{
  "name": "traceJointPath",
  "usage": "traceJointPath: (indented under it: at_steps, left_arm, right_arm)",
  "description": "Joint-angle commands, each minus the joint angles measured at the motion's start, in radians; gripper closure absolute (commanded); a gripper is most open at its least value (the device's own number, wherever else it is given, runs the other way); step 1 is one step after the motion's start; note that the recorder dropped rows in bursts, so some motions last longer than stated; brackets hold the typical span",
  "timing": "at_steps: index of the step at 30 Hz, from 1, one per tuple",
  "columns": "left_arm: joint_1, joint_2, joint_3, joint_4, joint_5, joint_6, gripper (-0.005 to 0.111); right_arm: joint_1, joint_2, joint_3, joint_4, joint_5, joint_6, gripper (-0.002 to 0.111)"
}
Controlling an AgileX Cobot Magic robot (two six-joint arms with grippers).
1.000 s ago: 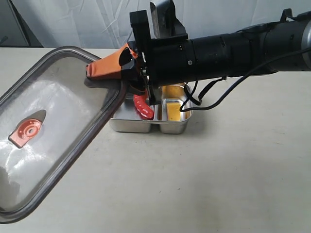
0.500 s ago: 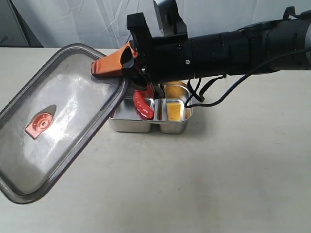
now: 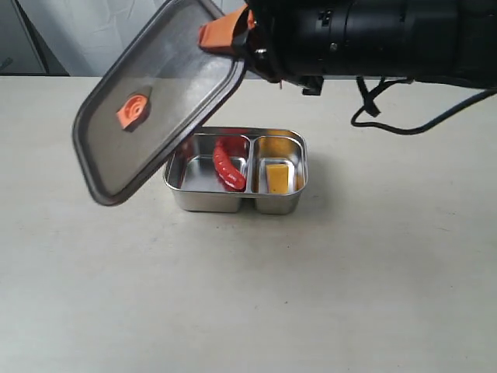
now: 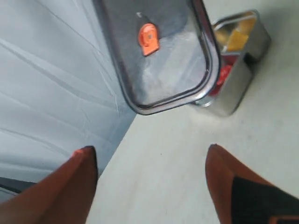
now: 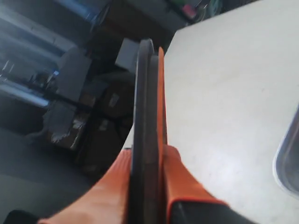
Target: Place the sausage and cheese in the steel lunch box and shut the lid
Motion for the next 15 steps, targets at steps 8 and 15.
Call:
traceJointPath:
  at_steps: [8,15]
  left_arm:
    - [-0.004,0.096,0.026,0.032,-0.308,-0.251,0.046]
    - [-0.004,0.257,0.03,0.053,-0.496,-0.251,0.053]
  right_arm:
    - [-0.002,-0.1,0.111,0.011,-0.338,0.148,0.109]
    - [-0.002,-0.096,0.111,0.011,-0.399,-0.022,0.109]
